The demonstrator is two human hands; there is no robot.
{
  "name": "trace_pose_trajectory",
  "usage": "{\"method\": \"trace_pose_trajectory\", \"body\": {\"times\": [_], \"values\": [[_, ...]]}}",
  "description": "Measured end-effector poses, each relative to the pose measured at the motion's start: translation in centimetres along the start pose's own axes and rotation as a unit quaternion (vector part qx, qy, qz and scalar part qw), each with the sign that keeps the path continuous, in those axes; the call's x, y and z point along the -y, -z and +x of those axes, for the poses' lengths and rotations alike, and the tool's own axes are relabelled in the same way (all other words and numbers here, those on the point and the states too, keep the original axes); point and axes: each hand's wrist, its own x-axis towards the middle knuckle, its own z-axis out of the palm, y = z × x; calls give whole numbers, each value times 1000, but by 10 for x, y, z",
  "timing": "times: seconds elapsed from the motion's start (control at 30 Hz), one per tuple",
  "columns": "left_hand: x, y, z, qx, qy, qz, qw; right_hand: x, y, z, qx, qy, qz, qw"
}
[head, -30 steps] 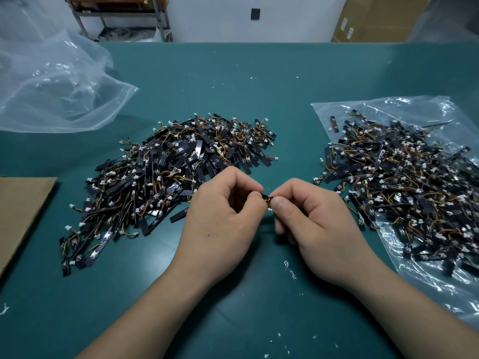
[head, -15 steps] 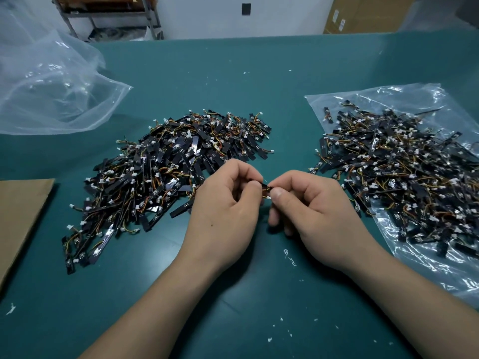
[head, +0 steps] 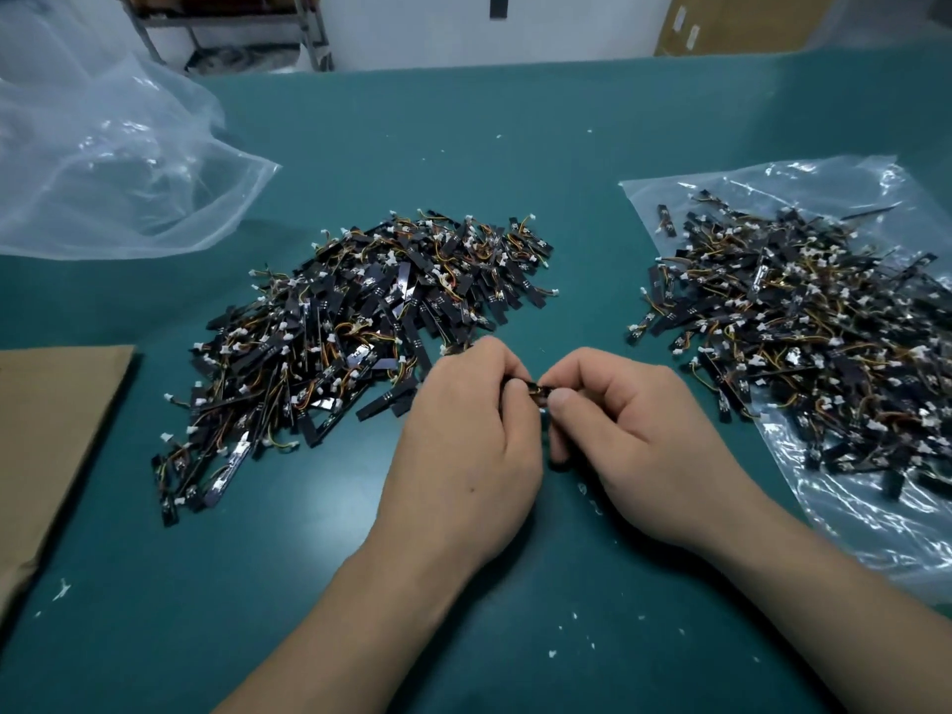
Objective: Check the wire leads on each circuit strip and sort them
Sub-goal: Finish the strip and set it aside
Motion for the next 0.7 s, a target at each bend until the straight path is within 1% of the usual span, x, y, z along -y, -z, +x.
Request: {"method": "trace_pose_trajectory", "body": {"times": [0.03, 0.1, 0.23, 0.33, 0.43, 0.57, 0.7], "values": [[0, -2, -2, 10, -2, 11, 1000, 0, -1, -5, 1, -5, -13, 1000], [0, -4, -6, 25, -13, 29, 999, 3, 0, -13, 1, -22, -5, 1000], [-4, -3, -9, 48, -12, 29, 998, 6, 3, -20, -2, -38, -17, 999], [-5, 1, -7, 46, -13, 17, 999, 7, 2, -19, -6, -33, -16, 999], [-6, 6, -3, 49, 10, -24, 998, 5, 3, -16, -15, -31, 9, 999], [-5, 14, 5, 33, 26, -77, 996, 7, 7, 0, 3, -17, 44, 999], [-4, 14, 5, 15, 29, -77, 997, 4, 4, 7, 5, 3, 37, 999]]}}
